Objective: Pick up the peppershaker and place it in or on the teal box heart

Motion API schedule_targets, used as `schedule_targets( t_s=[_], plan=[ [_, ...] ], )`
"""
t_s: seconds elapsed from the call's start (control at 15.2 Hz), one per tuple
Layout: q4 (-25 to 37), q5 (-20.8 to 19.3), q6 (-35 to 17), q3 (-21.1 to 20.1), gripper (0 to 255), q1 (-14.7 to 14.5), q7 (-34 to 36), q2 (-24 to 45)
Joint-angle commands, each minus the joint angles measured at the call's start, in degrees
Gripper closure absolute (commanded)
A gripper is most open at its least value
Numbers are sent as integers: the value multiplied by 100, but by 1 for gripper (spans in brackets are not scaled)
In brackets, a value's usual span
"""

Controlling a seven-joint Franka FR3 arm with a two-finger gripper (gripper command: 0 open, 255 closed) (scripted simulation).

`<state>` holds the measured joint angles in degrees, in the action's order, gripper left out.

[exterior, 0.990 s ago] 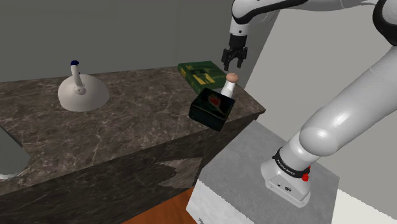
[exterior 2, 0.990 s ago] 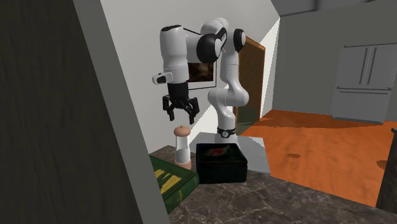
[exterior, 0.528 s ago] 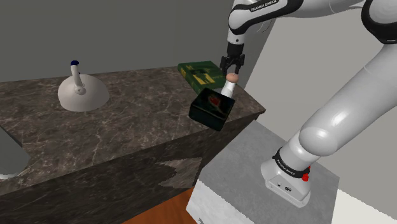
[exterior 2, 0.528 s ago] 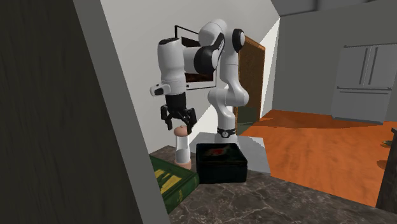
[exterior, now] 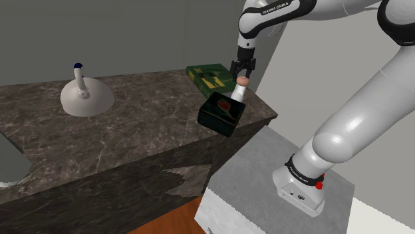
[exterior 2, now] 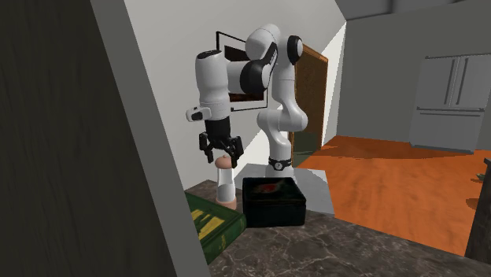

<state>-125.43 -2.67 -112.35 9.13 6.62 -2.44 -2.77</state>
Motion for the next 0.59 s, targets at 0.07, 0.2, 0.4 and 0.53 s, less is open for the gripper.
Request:
schedule_targets(
  t_s=[0.07,0.2,0.4,0.53],
  plan=[
    [0,0,0,0,255,0,0,0],
    [2,0,0,0,255,0,0,1],
    [3,1,0,0,255,0,0,3],
    [2,1,-2,1,255,0,-1,4]
  ],
)
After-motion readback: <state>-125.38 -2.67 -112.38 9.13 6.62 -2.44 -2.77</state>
